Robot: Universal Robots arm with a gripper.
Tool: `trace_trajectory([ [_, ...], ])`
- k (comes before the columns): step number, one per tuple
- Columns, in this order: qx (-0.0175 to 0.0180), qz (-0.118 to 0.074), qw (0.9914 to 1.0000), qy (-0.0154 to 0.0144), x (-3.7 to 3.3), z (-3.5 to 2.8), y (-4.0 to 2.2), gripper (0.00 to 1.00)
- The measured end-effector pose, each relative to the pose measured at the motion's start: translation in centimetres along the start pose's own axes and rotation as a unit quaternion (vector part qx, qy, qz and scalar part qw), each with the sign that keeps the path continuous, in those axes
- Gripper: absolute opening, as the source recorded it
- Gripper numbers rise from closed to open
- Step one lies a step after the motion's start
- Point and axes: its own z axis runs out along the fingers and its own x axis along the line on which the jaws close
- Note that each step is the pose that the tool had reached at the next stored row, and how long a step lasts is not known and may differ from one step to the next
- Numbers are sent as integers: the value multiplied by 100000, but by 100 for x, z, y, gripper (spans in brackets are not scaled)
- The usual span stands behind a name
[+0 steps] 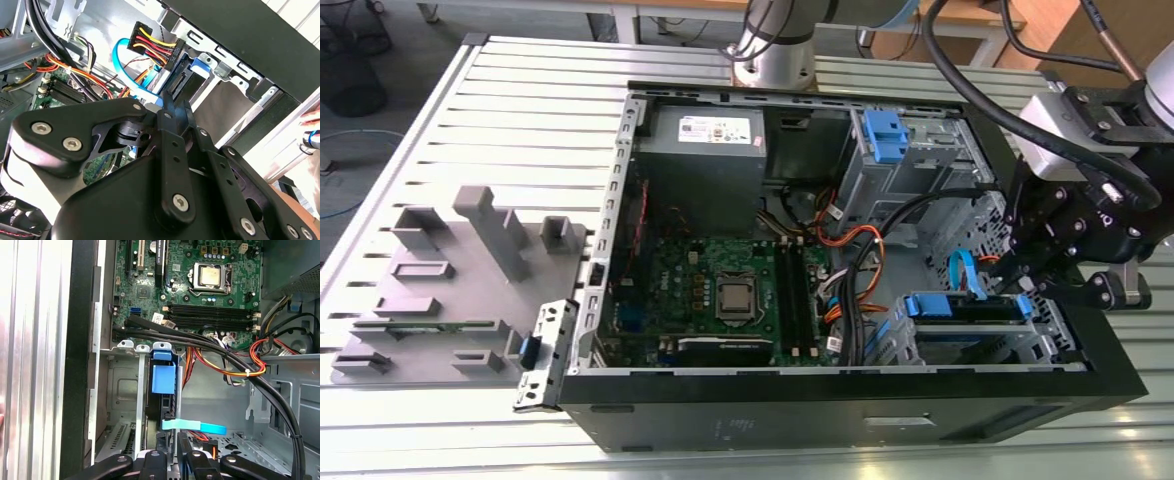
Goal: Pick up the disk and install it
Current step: 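Insert the second disk wire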
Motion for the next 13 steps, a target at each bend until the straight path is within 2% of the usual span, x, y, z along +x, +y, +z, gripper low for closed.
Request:
trace_trajectory([
  [5, -7, -4, 100000, -5, -3, 4, -8, 24],
  [13, -157, 6, 100000, 7, -36, 23, -72, 24],
])
